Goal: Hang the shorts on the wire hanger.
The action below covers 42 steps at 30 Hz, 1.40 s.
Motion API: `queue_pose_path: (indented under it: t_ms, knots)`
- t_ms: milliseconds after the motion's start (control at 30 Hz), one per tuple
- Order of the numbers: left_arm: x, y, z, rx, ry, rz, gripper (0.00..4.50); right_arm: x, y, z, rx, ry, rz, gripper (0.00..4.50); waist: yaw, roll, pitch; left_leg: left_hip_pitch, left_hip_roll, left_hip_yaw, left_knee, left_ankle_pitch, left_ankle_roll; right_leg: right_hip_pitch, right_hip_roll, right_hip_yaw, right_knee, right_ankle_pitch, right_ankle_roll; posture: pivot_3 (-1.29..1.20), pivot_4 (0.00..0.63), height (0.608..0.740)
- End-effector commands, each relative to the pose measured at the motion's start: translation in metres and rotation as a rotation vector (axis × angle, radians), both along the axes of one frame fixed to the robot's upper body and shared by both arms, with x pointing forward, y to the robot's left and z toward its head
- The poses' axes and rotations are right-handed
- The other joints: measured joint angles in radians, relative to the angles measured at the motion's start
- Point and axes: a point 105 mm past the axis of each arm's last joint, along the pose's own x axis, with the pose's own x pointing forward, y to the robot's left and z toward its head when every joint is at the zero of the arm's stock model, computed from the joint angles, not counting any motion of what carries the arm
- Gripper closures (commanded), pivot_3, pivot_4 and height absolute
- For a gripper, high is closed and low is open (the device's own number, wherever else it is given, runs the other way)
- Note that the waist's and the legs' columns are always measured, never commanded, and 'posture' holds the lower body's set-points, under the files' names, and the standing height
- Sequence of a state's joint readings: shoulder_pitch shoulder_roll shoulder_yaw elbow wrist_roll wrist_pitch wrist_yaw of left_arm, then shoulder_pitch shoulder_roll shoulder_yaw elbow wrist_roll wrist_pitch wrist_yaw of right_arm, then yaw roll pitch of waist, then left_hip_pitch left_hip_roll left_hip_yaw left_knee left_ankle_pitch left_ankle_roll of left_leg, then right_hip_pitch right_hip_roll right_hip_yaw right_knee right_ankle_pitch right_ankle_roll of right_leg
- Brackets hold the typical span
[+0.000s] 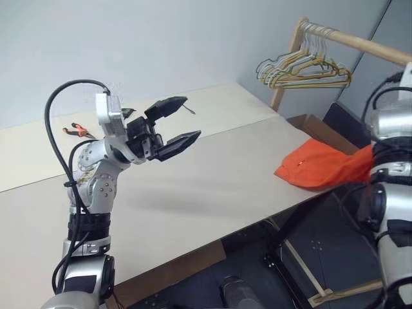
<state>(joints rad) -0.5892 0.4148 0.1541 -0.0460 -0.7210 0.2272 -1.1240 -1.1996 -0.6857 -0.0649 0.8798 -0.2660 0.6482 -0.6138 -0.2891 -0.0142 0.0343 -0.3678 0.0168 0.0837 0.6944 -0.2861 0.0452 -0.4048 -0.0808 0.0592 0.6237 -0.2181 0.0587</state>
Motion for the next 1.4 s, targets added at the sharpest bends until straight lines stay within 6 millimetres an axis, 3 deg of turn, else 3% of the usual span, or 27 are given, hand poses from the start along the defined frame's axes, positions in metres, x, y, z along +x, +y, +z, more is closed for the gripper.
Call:
queue_pose_path:
  t_ms: [33, 133, 200, 333, 467, 600, 900, 1100, 1400]
  knots:
    - [-0.006, 0.004, 0.013, -0.003, -0.054, 0.014, 0.00, 0.020, 0.032, 0.021, -0.124, -0.029, 0.182, 0.03, 0.001, 0.000, 0.000, 0.000, 0.000, 0.000, 0.000, 0.000, 0.000, 0.000, 0.000, 0.000, 0.000, 0.000, 0.000, -0.16, 0.000, 0.740]
    - [-0.004, 0.010, 0.009, 0.016, -0.046, 0.060, 0.00, 0.045, 0.070, 0.009, -0.201, 0.087, 0.434, 0.03, 0.006, 0.000, 0.000, 0.000, 0.000, 0.000, 0.000, 0.000, 0.000, 0.001, 0.001, 0.000, 0.000, 0.000, 0.000, -0.14, 0.000, 0.740]
    - [-0.001, 0.018, 0.005, 0.040, -0.028, 0.111, 0.00, 0.052, 0.096, 0.005, -0.262, 0.108, 0.551, 0.03, 0.009, 0.000, 0.000, 0.000, 0.000, 0.000, 0.000, 0.000, 0.000, 0.001, 0.001, 0.000, 0.000, 0.000, 0.001, -0.10, 0.000, 0.740]
    - [0.000, 0.038, -0.004, 0.098, 0.046, 0.218, 0.00, 0.058, 0.142, -0.017, -0.218, 0.153, 0.852, 0.03, 0.033, 0.000, 0.000, 0.000, 0.002, -0.001, 0.000, 0.000, 0.000, -0.001, 0.002, 0.000, 0.001, 0.000, 0.000, -0.04, 0.000, 0.740]
    - [-0.004, 0.065, -0.022, 0.178, 0.129, 0.356, 0.00, 0.047, 0.195, -0.044, -0.259, 0.252, 1.171, 0.03, 0.086, 0.000, 0.000, 0.000, 0.003, -0.001, 0.000, 0.000, 0.000, -0.002, 0.002, -0.001, 0.001, 0.000, 0.000, 0.02, 0.000, 0.740]
    - [-0.015, 0.084, -0.046, 0.250, 0.180, 0.447, 0.00, 0.028, 0.225, -0.066, -0.363, 0.349, 1.362, 0.03, 0.153, 0.000, 0.000, -0.001, 0.002, -0.001, -0.001, 0.000, 0.000, -0.003, 0.001, -0.002, 0.001, 0.000, 0.000, 0.06, 0.000, 0.740]
    - [-0.033, 0.099, -0.094, 0.353, 0.297, 0.540, 0.00, -0.010, 0.270, -0.124, -0.415, 0.552, 1.649, 0.03, 0.290, -0.002, 0.000, -0.003, 0.001, 0.002, 0.000, 0.000, 0.000, -0.007, -0.001, -0.004, 0.002, -0.001, -0.003, 0.13, 0.000, 0.740]
    - [-0.034, 0.101, -0.109, 0.413, 0.313, 0.575, 0.00, -0.017, 0.283, -0.138, -0.429, 0.577, 1.685, 0.03, 0.316, -0.002, 0.000, -0.004, 0.000, 0.003, 0.000, 0.000, 0.000, -0.009, -0.001, -0.006, 0.003, -0.001, -0.005, 0.15, 0.000, 0.740]
    - [-0.032, 0.097, -0.109, 0.405, 0.324, 0.564, 0.00, -0.015, 0.286, -0.145, -0.405, 0.595, 1.688, 0.03, 0.329, -0.003, 0.000, -0.010, 0.001, 0.002, 0.000, 0.000, -0.001, -0.016, 0.002, -0.007, 0.004, 0.000, -0.007, 0.15, 0.000, 0.740]
